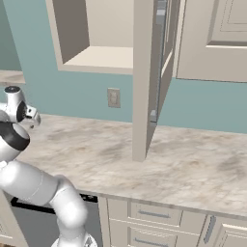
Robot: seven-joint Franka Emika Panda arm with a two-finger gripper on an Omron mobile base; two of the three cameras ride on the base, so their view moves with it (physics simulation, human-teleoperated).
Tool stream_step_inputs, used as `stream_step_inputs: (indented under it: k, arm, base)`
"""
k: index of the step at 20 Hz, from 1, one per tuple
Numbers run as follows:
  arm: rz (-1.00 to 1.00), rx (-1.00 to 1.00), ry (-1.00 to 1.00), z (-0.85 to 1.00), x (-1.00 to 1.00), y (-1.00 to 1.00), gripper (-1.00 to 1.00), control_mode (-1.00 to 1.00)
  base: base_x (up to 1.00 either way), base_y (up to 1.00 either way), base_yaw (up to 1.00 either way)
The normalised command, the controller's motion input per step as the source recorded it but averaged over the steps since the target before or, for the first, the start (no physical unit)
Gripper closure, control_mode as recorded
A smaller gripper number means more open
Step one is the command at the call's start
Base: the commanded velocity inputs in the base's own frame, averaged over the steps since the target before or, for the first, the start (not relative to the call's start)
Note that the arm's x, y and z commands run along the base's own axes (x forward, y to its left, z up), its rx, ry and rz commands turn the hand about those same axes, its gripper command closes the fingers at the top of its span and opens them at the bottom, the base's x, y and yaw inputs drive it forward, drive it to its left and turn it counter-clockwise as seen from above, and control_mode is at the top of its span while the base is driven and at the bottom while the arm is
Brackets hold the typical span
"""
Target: Locate and retrieve the soap dispenser and spray from the cabinet. Place them next to the sink.
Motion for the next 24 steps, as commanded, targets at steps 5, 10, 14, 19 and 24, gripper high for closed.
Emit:
stream_step_inputs:
  k: [5,10,14,19,24]
  arm:
    - [0.02,-0.36,-0.11,-0.14,0.21,-0.23,-1.0,-1.0]
    - [0.04,-0.08,-0.11,-0.12,0.07,-0.32,-1.0,-1.0]
    - [0.02,0.0,-0.05,0.08,-0.29,-0.77,-1.0,-1.0]
    - [0.0,0.01,-0.05,0.04,-0.39,-0.89,-1.0,-1.0]
    - [0.0,0.04,-0.09,-0.01,-0.46,-0.89,-1.0,-1.0]
  base:
    - [0.0,0.0,0.0]
    - [0.0,0.0,0.0]
    - [0.0,0.0,0.0]
    - [0.0,0.0,0.0]
    - [0.0,0.0,0.0]
